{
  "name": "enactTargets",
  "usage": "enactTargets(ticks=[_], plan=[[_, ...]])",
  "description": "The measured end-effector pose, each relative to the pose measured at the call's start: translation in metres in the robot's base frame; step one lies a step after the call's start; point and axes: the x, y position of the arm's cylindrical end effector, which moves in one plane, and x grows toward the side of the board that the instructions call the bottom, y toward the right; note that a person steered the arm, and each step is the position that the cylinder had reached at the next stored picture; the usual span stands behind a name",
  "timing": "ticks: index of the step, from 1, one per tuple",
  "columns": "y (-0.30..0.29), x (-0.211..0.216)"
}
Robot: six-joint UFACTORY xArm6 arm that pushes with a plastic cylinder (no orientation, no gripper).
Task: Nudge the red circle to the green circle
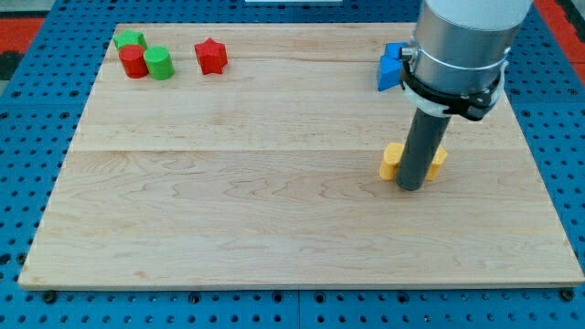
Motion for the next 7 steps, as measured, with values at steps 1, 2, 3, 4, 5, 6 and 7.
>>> enactTargets(ticks=[1,2,3,4,5,6,7], plan=[[-0.102,0.018],[-0.238,0.018],[-0.370,0.010],[-0.432,-0.023],[-0.433,-0.035],[-0.434,-0.096],[-0.434,-0.138]])
